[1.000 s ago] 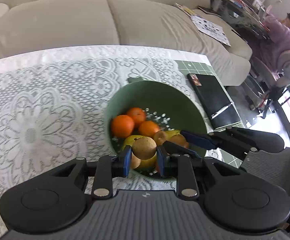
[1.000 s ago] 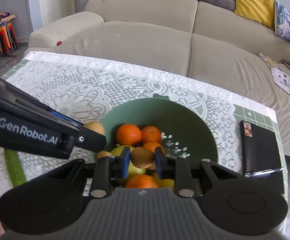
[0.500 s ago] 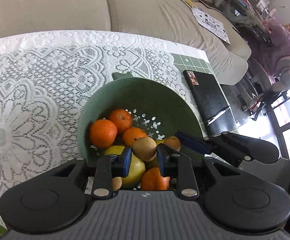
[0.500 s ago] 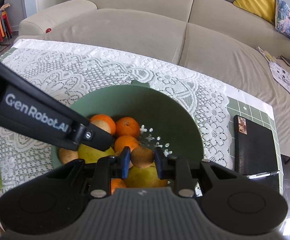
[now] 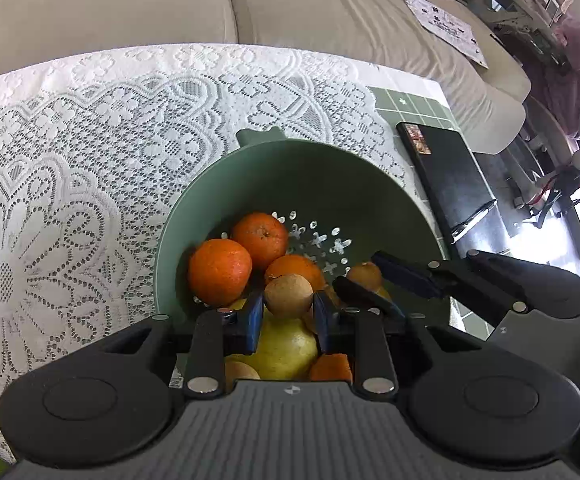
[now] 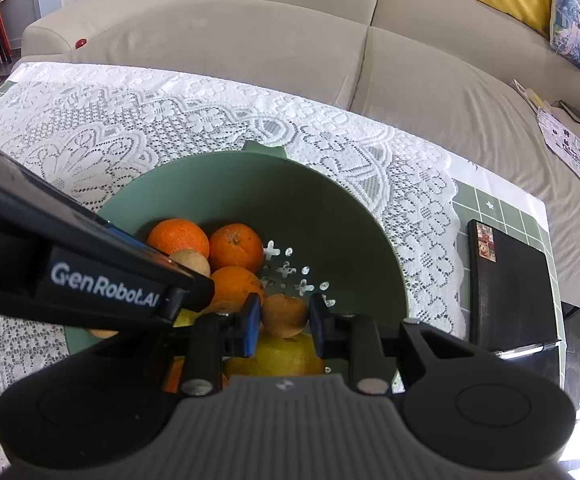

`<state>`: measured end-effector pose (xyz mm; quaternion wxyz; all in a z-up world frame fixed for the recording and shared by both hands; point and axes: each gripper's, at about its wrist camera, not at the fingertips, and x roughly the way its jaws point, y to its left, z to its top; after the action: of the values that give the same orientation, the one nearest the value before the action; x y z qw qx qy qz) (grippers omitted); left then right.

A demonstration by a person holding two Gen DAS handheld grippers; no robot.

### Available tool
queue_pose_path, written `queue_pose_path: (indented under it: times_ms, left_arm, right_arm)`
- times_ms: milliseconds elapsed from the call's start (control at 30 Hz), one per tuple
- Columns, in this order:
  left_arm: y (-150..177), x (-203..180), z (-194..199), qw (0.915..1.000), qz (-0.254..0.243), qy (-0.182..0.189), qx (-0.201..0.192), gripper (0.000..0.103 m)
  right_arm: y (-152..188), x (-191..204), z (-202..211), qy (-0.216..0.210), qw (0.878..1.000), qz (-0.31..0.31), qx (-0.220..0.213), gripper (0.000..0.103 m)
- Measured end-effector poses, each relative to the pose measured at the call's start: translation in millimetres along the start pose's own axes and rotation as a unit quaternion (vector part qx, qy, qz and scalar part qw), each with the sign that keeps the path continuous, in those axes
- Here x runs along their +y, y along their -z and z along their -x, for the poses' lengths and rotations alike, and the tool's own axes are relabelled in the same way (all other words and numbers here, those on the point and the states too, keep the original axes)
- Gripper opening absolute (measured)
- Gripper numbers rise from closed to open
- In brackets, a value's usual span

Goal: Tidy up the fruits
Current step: 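Open both tools to drop the brown fruits into the colander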

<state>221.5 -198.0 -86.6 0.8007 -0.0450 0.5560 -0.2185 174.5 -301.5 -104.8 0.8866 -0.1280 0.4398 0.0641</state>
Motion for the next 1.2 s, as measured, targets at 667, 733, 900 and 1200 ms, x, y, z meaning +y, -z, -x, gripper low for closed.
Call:
queue_pose_path:
  times_ms: [667, 733, 900, 1200]
  left_arm:
    - [5.0, 1.4, 19.8, 0.9998, 0.009, -0.007, -0.017, 0.049]
    - [6.4, 0.6, 26.5, 0.9996, 0.011, -0.007, -0.025, 0.05]
    - [11.8, 0.7, 43.8, 0.9985, 0.008, -0.025, -0.048, 0.05]
    - [30.7, 12.5, 85.0, 0.995, -0.011, -0.048, -0.087, 0.055]
  right_arm:
    - [-1.7, -0.3, 16.4, 0.013, 1.0, 0.0, -0.006, 0.043]
    - [-2.3, 1.7, 21.6, 0.018, 1.0, 0.0, -0.01, 0.052]
    - [-6.0, 6.5, 37.2, 0.024, 0.999, -0.006, -0.028, 0.069]
    - [-12.1, 30.0, 69.4, 0.013, 0.998, -0.018, -0.054, 0.089]
